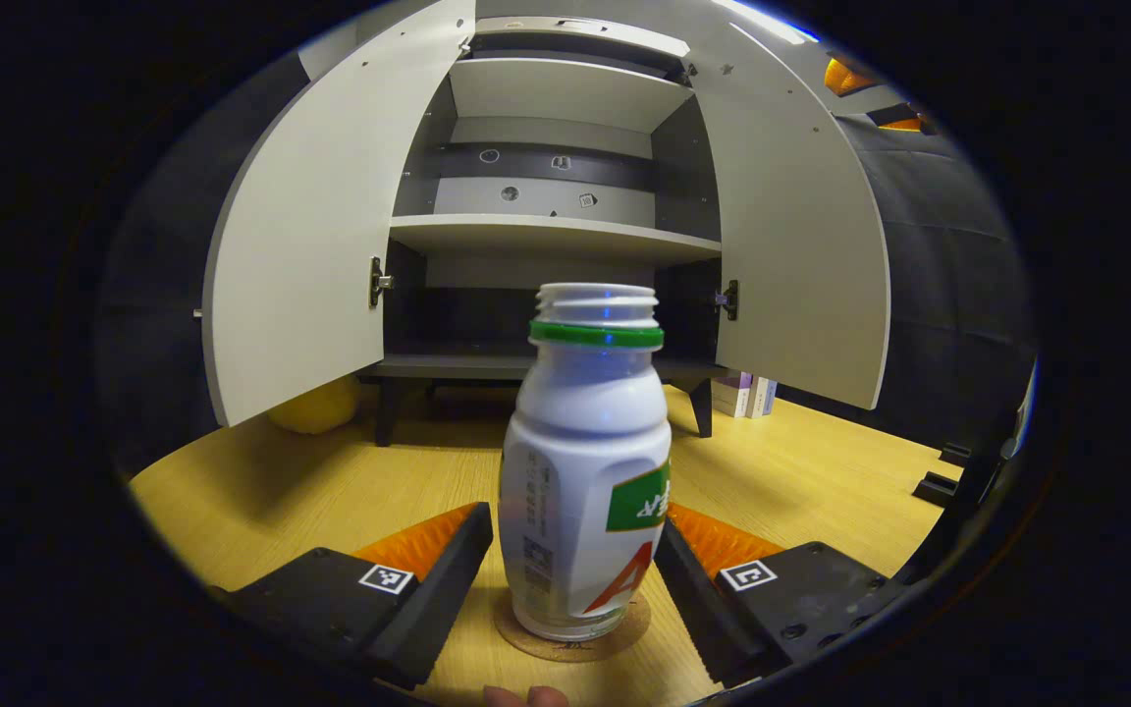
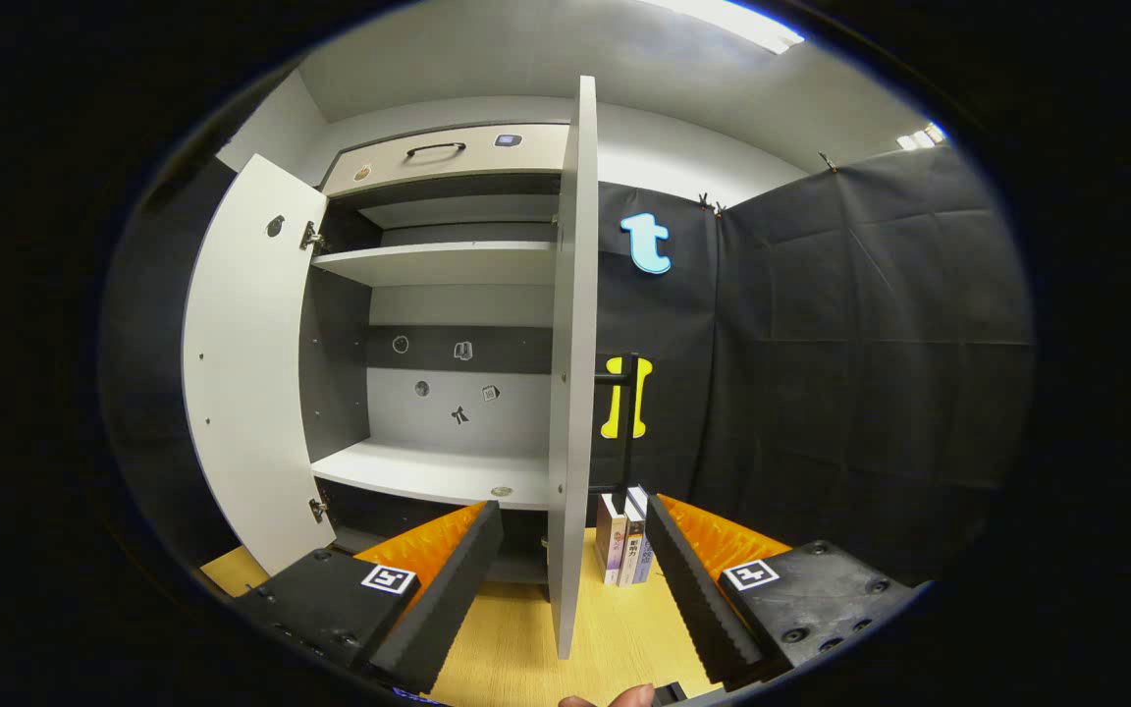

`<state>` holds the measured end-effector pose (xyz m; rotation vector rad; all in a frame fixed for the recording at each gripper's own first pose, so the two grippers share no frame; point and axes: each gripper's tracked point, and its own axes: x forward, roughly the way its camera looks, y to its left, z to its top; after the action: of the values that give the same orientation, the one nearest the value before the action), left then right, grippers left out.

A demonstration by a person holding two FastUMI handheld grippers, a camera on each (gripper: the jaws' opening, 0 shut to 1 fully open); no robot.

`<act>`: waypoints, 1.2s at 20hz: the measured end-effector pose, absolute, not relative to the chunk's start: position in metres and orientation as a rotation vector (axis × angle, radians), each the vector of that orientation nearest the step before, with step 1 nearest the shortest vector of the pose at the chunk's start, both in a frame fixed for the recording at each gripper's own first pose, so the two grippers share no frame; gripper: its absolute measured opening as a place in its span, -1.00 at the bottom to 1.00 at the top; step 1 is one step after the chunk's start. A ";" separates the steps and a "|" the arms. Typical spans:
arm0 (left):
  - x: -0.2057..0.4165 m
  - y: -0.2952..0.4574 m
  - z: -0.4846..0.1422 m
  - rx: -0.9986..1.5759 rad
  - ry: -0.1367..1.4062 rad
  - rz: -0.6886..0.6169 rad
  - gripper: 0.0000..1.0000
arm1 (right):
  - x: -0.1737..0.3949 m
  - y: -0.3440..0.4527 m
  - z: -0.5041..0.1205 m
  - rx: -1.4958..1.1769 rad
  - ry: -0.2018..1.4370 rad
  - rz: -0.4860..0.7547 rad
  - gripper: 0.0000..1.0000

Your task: Grasp the bottle in the cabinet with the left hand and place it on the coaster, then close the right door with the right hand and the left door with the left hand.

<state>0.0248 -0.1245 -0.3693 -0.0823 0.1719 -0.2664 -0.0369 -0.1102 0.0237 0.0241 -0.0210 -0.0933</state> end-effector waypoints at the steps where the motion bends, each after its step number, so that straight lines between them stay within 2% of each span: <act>1: 0.023 -0.124 -0.369 -0.076 0.173 -0.270 0.96 | -0.037 -0.112 0.023 0.034 -0.016 -0.096 0.95; 5: 0.010 -0.124 -0.369 -0.048 0.188 -0.292 0.96 | -0.031 -0.121 0.017 0.125 0.005 -0.100 0.95; 15: -0.030 -0.104 -0.346 -0.033 0.217 -0.316 0.95 | -0.022 -0.144 0.015 0.088 -0.018 -0.126 0.97; 24: -0.040 -0.024 -0.203 -0.071 0.089 -0.224 0.95 | -0.003 -0.186 0.013 0.088 0.002 -0.202 0.97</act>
<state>-0.0402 -0.0242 -0.2032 -0.0715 0.0892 -0.2235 -0.0030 -0.1858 0.0125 0.0876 0.0018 -0.2018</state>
